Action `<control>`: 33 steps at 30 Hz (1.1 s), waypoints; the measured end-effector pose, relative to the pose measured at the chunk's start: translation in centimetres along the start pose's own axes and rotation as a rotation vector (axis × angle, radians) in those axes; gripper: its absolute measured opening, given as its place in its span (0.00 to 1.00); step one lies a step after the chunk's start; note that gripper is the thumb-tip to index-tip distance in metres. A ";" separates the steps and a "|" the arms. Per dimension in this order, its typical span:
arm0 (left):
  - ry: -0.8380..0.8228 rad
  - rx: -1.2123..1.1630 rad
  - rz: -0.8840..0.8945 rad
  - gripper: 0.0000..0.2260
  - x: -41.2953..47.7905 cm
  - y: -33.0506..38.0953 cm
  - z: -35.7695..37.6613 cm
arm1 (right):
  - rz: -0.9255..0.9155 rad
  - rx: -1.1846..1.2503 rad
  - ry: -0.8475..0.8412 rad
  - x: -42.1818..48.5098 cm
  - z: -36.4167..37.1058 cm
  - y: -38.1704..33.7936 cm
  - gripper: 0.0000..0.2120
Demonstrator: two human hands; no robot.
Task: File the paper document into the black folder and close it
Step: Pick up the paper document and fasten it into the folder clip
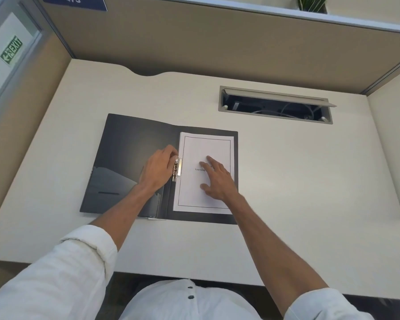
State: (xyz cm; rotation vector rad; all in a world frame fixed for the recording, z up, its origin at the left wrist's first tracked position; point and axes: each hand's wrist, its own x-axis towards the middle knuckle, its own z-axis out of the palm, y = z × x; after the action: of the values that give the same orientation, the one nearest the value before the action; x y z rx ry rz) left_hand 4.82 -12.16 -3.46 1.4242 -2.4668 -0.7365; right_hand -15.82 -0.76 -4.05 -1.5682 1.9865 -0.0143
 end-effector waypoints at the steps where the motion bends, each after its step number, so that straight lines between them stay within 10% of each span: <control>1: -0.006 -0.024 0.001 0.06 -0.6 -0.1 0.0 | 0.000 0.000 -0.001 -0.1 0.0 0.0 0.39; 12: -0.045 -0.253 -0.171 0.12 -3.0 0.2 1.1 | -0.009 0.007 -0.012 -0.4 -0.1 0.0 0.39; 18: -0.260 -0.043 -0.234 0.33 -2.9 -0.8 1.6 | -0.013 0.012 -0.010 -0.4 -0.1 0.1 0.38; 33: -0.329 0.256 -0.188 0.35 -2.9 -1.1 2.9 | -0.013 0.022 -0.009 -0.1 0.2 0.3 0.38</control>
State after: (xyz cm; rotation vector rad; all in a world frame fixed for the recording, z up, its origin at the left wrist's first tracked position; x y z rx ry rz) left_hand 5.91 -9.20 -6.28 1.7728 -2.7850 -0.7663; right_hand -15.93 -0.49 -4.27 -1.5640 1.9630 -0.0344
